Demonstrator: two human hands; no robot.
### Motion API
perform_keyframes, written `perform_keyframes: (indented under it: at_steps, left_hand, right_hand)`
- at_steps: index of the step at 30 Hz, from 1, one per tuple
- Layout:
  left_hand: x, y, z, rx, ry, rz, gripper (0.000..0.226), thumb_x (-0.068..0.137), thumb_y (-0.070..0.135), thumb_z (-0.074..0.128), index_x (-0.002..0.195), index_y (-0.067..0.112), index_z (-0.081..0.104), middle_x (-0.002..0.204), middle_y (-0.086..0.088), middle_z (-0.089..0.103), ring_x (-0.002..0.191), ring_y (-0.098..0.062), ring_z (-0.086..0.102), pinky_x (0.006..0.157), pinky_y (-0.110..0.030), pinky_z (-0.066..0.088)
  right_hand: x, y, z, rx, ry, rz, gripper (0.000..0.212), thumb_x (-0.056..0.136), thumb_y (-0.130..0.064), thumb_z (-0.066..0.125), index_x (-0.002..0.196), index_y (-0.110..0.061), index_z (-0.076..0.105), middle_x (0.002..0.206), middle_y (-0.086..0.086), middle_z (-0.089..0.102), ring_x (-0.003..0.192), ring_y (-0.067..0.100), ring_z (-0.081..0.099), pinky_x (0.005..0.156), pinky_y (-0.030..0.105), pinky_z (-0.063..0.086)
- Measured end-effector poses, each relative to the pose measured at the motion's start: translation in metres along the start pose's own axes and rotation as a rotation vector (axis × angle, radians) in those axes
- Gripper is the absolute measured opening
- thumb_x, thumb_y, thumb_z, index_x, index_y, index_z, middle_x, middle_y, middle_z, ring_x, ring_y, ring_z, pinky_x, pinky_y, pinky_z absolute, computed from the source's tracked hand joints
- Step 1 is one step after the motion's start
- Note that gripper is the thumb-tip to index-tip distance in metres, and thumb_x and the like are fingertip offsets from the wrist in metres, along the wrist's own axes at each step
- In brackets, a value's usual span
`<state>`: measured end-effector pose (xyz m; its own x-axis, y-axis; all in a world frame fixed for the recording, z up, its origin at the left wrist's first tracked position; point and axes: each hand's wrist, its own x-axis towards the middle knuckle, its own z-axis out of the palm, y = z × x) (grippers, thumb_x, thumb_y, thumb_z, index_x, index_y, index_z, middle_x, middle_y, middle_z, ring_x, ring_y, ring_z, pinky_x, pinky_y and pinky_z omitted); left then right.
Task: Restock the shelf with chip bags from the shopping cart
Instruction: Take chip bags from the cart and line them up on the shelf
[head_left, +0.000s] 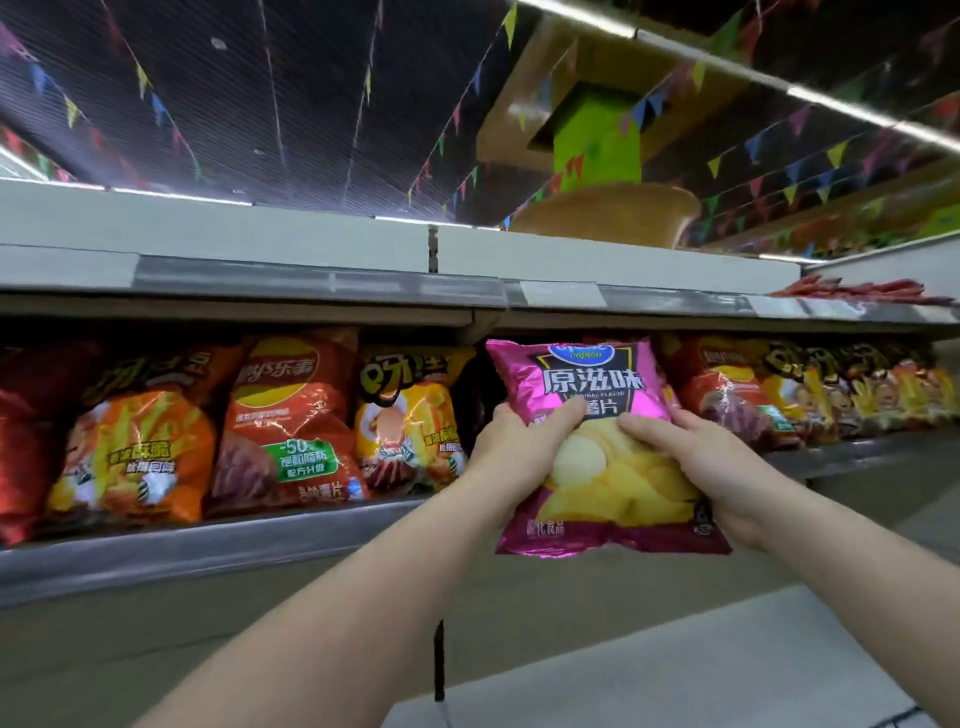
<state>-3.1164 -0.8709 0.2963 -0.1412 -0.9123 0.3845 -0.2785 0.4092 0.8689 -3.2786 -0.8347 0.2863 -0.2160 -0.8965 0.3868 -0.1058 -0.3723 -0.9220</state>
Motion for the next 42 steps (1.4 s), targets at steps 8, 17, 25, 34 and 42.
perform_keyframes:
  at_steps: [8,17,25,34,42]
  left_hand:
    - [0.036,-0.013,0.003,-0.084,0.091,-0.033,0.095,0.072,0.062,0.067,0.147,0.026,0.02,0.132,-0.004,0.052,0.113,-0.026,0.057,0.097,-0.045,0.048]
    - [0.073,-0.005,0.02,0.15,0.287,-0.061,0.074,0.091,0.044,0.054,0.149,0.014,0.02,0.143,-0.009,0.043,0.128,-0.027,0.043,0.101,-0.027,0.035]
    - [0.085,-0.018,0.028,0.218,0.302,-0.05,0.081,0.093,0.045,0.052,0.151,0.012,0.008,0.15,-0.01,0.034,0.135,-0.027,0.036,0.112,-0.035,0.031]
    - [0.084,-0.035,0.032,0.281,0.311,-0.016,0.082,0.094,0.046,0.047,0.152,0.012,0.001,0.155,-0.008,0.025,0.14,-0.025,0.03,0.114,-0.034,0.027]
    - [0.076,-0.038,0.041,0.617,0.45,0.183,0.073,0.097,0.041,0.04,0.152,0.011,0.002,0.157,-0.015,0.009,0.145,-0.027,0.009,0.114,-0.034,0.014]
  right_hand:
    - [0.067,0.016,0.006,-0.116,-0.067,-0.047,0.041,0.064,-0.056,0.074,0.091,-0.027,0.062,0.099,-0.003,0.068,0.097,0.019,0.064,0.092,0.039,0.05]
    - [0.123,0.021,0.009,-0.288,-0.133,-0.154,0.06,0.087,-0.042,0.06,0.137,-0.012,0.044,0.126,0.001,0.052,0.121,0.026,0.049,0.093,0.028,0.038]
    - [0.138,0.037,0.012,-0.39,-0.183,-0.213,0.075,0.092,-0.042,0.052,0.148,-0.005,0.018,0.149,0.016,0.033,0.135,0.031,0.034,0.106,0.035,0.029]
    - [0.133,0.053,-0.018,-0.56,-0.267,-0.413,0.062,0.095,-0.045,0.041,0.148,-0.016,0.024,0.139,0.005,0.048,0.117,0.016,0.05,0.088,0.021,0.035]
    - [0.133,0.065,-0.026,-0.443,-0.207,-0.414,0.042,0.094,-0.03,0.052,0.134,-0.019,0.047,0.113,-0.001,0.06,0.094,0.011,0.056,0.081,0.019,0.038]
